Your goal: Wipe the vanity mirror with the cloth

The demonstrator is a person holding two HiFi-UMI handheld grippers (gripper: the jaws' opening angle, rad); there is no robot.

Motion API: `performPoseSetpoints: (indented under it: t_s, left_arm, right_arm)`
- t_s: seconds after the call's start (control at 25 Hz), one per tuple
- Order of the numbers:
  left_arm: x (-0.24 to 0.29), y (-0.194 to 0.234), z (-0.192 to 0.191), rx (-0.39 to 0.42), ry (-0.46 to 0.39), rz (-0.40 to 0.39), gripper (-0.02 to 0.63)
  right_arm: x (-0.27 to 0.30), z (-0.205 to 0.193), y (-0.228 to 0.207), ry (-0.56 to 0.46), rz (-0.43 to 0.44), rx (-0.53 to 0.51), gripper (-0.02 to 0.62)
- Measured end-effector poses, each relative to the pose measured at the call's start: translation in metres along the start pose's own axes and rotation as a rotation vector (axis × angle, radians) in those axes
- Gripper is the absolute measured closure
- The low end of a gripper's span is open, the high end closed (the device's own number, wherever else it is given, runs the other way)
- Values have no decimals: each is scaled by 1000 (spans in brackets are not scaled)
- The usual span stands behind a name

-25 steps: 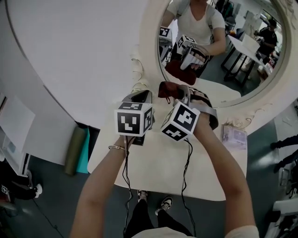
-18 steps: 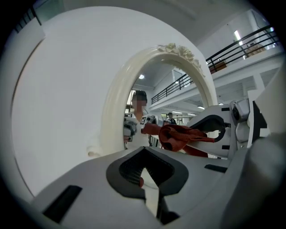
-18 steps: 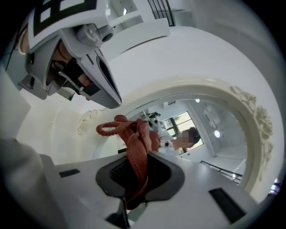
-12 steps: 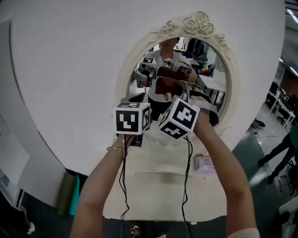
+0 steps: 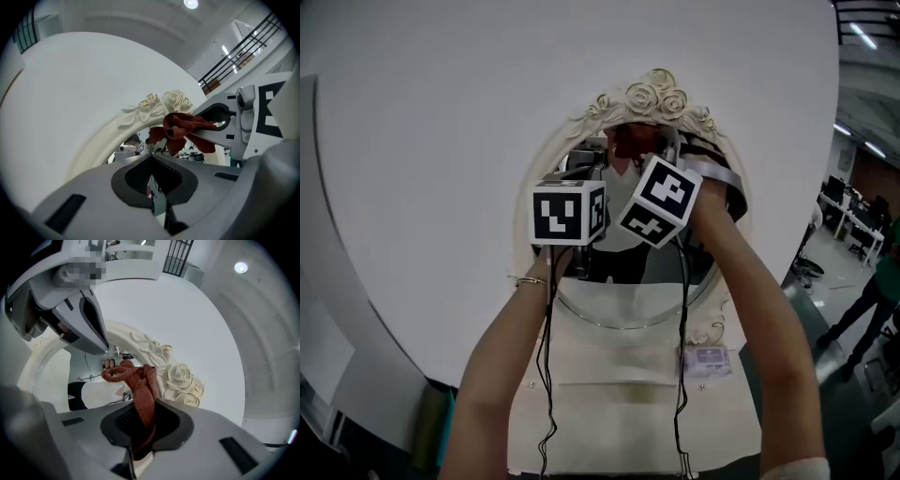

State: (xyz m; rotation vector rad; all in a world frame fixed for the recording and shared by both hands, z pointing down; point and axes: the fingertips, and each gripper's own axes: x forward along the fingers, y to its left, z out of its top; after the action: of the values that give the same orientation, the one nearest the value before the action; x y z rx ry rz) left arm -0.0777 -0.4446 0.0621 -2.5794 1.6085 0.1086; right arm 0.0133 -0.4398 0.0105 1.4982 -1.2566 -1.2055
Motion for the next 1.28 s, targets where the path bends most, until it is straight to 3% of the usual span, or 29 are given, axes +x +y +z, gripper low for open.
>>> performPoseSetpoints:
  t_s: [0.2, 0.56, 0.84, 1.28]
  left_arm:
    - [6, 2, -6, 14, 20, 11, 601]
    - [5, 8, -50, -14, 99, 18, 600]
    - [-4, 7, -106, -46, 183, 19, 600]
    - [-26, 10, -232, -150, 343, 28, 600]
  right_arm:
    - [11, 0, 6, -13, 18, 8, 537]
    - [8, -1, 43, -30, 89, 8, 537]
    - [-2, -13, 105, -23, 184, 7, 535]
    - [-30, -32, 252, -10, 380, 4, 535]
